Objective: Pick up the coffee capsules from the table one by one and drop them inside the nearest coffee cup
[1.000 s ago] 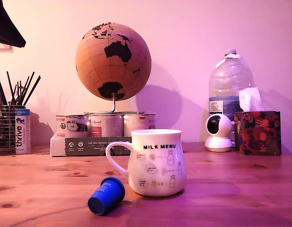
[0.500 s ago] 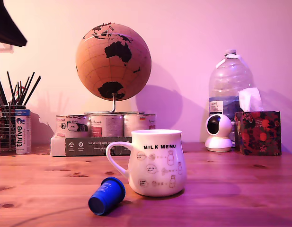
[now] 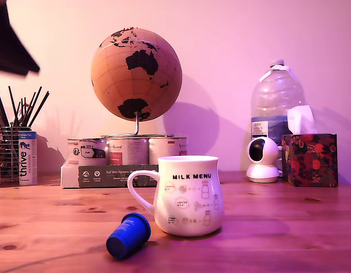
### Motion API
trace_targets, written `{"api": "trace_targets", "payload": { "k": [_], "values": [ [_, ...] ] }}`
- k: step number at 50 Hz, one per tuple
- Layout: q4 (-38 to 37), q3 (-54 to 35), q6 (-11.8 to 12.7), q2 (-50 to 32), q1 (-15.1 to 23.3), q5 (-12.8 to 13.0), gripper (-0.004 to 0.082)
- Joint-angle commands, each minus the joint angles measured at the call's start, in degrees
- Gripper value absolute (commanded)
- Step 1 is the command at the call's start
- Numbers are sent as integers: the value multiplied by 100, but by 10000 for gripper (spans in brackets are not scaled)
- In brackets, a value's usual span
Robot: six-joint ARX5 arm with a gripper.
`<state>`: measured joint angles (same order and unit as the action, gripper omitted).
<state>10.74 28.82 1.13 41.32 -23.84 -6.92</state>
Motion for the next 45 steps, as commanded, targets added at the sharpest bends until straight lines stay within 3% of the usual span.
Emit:
{"api": "trace_targets", "payload": {
  "k": [1,8,17,45],
  "values": [
    [-48,-162,-2,-109,-66,-116,306],
    [-17,-282,0,-236,-221,-321,408],
    [48,-369,15,-243,-457,-363,469],
    [166,-501,42,-232,-1290,-396,472]
  ]
}}
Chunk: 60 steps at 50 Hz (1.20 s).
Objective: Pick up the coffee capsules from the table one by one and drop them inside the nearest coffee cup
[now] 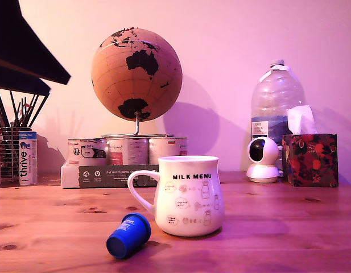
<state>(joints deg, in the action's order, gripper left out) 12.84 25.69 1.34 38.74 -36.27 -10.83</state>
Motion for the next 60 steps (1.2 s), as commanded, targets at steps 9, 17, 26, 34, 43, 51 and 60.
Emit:
{"api": "trace_targets", "payload": {
  "k": [9,17,26,34,43,51,60],
  "values": [
    [-52,-326,299,24,-105,173,478],
    [-295,-579,380,24,-109,164,504],
    [-382,-739,308,24,-142,136,518],
    [-448,-896,308,24,-140,114,517],
    [-568,-1082,208,37,-140,138,519],
    [-901,-1082,210,249,-140,140,529],
    [-1255,-1082,210,859,-142,120,539]
  ]
}}
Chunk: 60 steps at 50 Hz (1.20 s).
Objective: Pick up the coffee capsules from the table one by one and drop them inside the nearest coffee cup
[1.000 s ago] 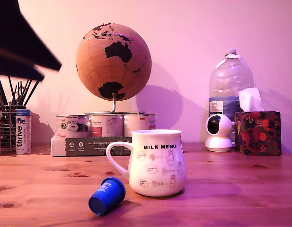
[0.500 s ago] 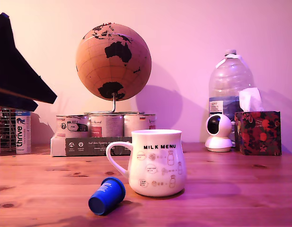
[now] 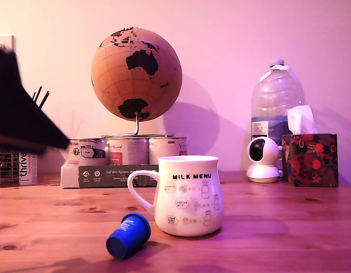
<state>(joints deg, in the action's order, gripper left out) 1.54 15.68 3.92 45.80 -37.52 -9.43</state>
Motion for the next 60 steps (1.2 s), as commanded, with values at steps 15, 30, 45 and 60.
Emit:
{"api": "trace_targets", "payload": {
  "k": [15,30,45,60],
  "values": [
    [-922,-76,227,1130,-214,-4,592],
    [-1099,90,581,1856,-391,92,592],
    [-1086,518,726,2568,-391,90,592],
    [-990,966,817,3257,-391,87,592]
  ]
}}
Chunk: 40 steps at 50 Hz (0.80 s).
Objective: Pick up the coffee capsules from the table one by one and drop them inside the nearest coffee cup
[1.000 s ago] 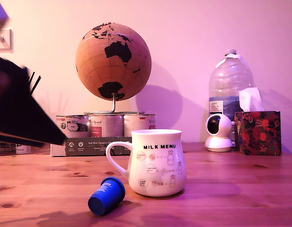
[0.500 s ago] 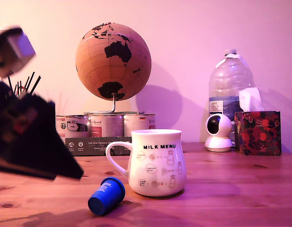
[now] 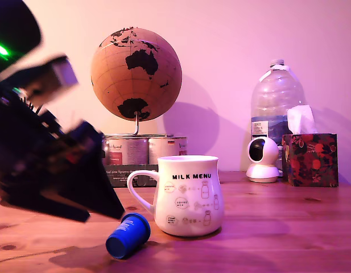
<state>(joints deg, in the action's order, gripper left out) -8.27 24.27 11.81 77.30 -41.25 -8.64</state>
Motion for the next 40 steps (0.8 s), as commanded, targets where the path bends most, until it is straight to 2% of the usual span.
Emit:
{"api": "trace_targets", "payload": {
  "k": [1,30,40],
  "values": [
    [7,138,28,142,-17,9,592],
    [654,1108,66,1211,-35,4,589],
    [946,1338,70,1427,-55,-81,588]
  ]
}}
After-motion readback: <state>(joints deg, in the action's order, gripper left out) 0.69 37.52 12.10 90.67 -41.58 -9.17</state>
